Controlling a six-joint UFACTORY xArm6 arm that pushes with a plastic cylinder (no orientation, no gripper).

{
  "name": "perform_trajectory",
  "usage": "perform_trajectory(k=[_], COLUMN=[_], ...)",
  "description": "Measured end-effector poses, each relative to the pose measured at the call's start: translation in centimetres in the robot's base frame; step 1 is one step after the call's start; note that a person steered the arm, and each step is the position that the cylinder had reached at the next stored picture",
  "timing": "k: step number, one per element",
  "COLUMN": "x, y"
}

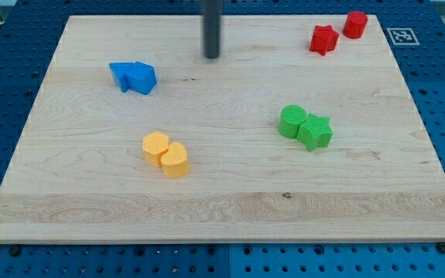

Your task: Push the blue triangle towards the bottom of the red star

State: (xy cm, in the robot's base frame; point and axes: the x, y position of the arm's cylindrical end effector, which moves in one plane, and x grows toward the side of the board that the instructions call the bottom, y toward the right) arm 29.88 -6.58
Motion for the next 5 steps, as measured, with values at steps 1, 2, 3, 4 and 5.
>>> perform_trajectory(k=[1,2,3,4,5], x=[0.0,0.4,2.3,5.3,5.3], y=[-8.8,-16.0,-20.3,-18.4,-13.6])
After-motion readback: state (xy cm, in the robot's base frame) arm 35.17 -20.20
